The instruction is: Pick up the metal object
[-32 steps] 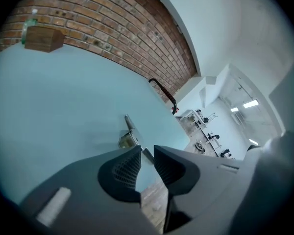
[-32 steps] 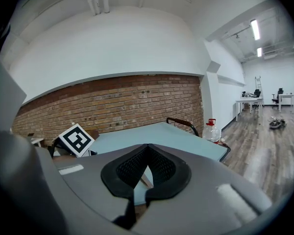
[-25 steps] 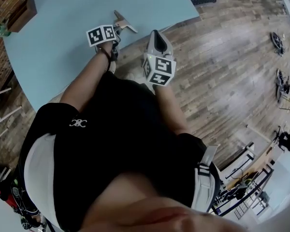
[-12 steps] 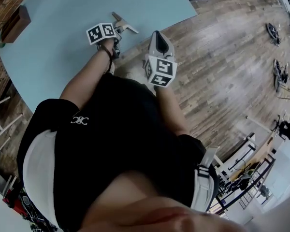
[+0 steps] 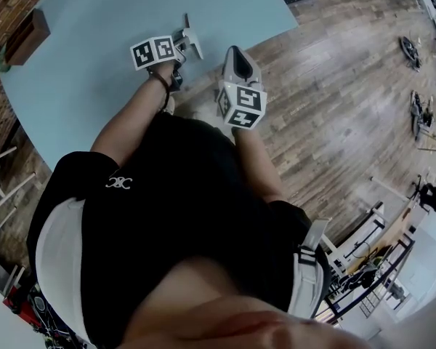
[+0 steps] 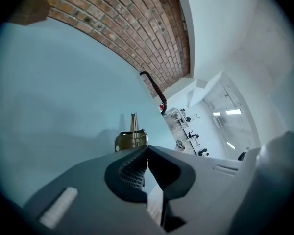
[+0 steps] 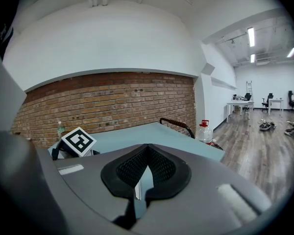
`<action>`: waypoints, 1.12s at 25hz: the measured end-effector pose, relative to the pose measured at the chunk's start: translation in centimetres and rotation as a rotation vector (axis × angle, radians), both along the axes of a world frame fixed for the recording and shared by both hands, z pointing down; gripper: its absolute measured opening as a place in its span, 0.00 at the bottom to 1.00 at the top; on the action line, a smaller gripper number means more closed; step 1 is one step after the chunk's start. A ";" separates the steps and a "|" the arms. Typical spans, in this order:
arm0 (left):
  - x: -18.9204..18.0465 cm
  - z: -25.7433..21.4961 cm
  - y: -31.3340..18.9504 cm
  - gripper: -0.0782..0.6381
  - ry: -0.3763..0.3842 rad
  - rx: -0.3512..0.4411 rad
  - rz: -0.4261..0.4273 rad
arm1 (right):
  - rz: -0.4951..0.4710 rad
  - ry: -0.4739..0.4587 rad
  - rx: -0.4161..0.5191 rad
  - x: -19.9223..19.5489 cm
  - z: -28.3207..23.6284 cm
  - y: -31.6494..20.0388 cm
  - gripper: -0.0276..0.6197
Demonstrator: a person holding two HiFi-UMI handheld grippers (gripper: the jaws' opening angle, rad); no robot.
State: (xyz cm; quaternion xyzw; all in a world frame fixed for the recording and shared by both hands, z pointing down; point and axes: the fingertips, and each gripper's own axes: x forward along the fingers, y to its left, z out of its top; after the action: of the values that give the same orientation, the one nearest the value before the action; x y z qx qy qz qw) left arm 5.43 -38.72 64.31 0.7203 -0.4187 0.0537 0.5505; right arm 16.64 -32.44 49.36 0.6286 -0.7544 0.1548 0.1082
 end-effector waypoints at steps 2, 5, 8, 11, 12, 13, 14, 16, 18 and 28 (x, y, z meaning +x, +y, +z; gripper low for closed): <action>0.0 -1.4 -0.3 0.12 -0.006 0.048 0.011 | -0.009 -0.002 0.004 -0.5 -0.1 -0.1 0.06; -0.4 -3.7 -0.8 0.12 -0.049 0.139 0.036 | -0.016 -0.010 0.009 -1.2 -0.3 -0.4 0.06; -0.9 -6.3 -1.1 0.11 -0.138 0.252 0.065 | -0.014 -0.034 0.014 -1.6 -0.5 -0.9 0.06; -1.6 -9.7 -1.2 0.11 -0.263 0.407 0.089 | -0.011 -0.045 0.020 -1.9 -0.8 -1.2 0.06; -1.8 -10.7 -1.2 0.11 -0.304 0.457 0.094 | -0.012 -0.047 0.023 -2.0 -0.9 -1.3 0.06; -2.0 -11.7 -1.2 0.11 -0.343 0.505 0.096 | -0.012 -0.050 0.025 -2.2 -1.0 -1.5 0.06; -2.2 -12.7 -1.1 0.11 -0.380 0.550 0.096 | -0.013 -0.052 0.028 -2.3 -1.1 -1.6 0.06; -2.5 -14.3 -0.9 0.11 -0.439 0.629 0.091 | -0.015 -0.058 0.038 -2.6 -1.3 -1.8 0.06; -2.7 -15.7 -0.5 0.11 -0.478 0.691 0.086 | -0.015 -0.066 0.053 -2.9 -1.7 -2.1 0.06; -4.0 -18.7 0.5 0.11 -0.598 0.820 0.046 | -0.021 -0.078 0.056 -3.7 -2.5 -2.9 0.06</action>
State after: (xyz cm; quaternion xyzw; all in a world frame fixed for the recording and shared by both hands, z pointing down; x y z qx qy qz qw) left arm 1.41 -38.23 45.59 0.8393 -0.5286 0.1006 0.0770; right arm 12.93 -35.31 46.90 0.6170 -0.7686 0.1569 0.0627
